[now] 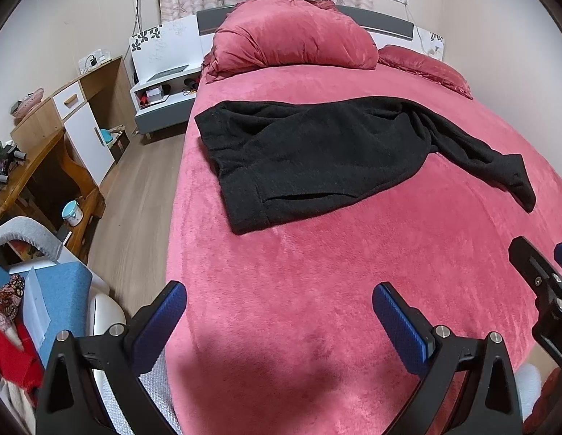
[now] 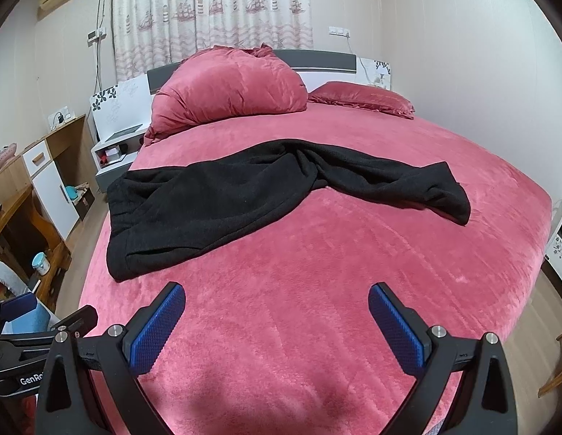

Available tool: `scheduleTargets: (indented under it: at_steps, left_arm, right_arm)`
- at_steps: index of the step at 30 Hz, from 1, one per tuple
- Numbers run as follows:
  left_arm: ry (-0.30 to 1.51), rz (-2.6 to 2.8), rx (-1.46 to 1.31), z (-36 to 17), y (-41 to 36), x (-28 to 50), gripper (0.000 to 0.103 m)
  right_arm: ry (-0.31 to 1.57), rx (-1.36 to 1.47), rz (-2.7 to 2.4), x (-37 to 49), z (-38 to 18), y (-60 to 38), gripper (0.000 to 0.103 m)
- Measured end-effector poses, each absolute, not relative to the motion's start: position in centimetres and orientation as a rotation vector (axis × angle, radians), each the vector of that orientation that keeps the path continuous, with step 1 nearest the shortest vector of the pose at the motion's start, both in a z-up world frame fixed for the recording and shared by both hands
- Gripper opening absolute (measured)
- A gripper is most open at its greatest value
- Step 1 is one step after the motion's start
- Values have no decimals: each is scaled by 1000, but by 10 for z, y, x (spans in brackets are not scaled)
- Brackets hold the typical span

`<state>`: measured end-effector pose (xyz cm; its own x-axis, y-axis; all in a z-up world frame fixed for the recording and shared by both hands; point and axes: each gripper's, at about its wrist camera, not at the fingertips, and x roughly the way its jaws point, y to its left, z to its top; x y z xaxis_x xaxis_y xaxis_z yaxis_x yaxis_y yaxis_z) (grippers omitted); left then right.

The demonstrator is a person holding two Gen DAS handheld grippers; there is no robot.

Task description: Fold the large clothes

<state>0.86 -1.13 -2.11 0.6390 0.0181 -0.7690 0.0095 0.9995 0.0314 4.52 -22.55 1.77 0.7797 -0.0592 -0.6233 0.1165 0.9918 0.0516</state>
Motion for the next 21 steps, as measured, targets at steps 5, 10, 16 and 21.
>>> scheduleTargets:
  at_steps: [5,10,16,21]
  left_arm:
    - [892,7,27,-25,-11,11,103]
    - [910,15,32,-29,-10,15,103]
    - [921,16,24,-33,-8,19,103]
    - [938,10,25,-38,-10,25,103]
  right_arm:
    - [679,88,-90,46,15,-225,103]
    - [671,91,-80,47,13,-224,103]
    - [680,97,-75,50,9,-225,103]
    - [676,98,-75,53,6,-226,103]
